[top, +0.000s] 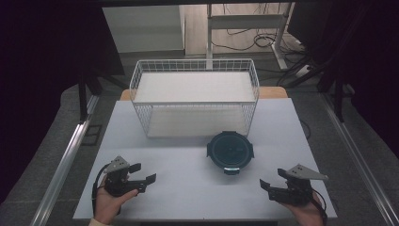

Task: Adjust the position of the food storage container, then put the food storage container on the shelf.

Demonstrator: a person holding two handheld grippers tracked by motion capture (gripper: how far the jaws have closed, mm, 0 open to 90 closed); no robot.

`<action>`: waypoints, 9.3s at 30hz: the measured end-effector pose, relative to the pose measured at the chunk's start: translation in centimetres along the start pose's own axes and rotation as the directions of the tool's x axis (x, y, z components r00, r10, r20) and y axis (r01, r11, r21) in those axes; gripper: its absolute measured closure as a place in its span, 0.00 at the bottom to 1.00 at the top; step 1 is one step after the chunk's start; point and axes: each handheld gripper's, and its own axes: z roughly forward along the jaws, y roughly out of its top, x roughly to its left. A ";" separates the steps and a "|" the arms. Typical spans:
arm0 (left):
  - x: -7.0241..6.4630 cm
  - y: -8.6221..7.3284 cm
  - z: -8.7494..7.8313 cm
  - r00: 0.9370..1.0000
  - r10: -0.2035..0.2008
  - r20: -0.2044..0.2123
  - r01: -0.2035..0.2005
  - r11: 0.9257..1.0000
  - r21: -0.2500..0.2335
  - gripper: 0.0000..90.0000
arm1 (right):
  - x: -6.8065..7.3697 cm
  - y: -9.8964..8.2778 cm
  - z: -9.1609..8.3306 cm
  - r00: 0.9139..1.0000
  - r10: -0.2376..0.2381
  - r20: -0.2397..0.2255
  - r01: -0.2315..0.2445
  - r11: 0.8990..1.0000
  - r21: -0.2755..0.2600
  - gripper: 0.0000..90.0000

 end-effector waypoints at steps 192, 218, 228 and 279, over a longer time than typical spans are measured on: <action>0.0 0.1 0.8 0.999 -0.032 -0.005 0.032 0.999 0.023 0.22 | 3.2 4.3 3.3 0.991 -0.043 -0.128 0.046 0.999 0.023 0.32; -2.0 3.5 -0.1 0.986 -0.097 0.137 0.098 0.995 -0.006 0.20 | 4.5 6.6 3.3 0.966 0.090 -0.241 -0.088 0.996 0.019 0.17; -2.3 4.8 3.5 0.955 -0.222 0.194 0.212 0.974 0.075 0.15 | 4.9 7.0 6.6 0.941 0.166 -0.294 -0.146 0.985 0.090 0.15; -4.0 2.8 8.0 0.857 -0.393 0.334 0.313 0.911 0.269 0.39 | 6.5 4.5 10.2 0.821 0.433 -0.372 -0.345 0.896 0.280 0.38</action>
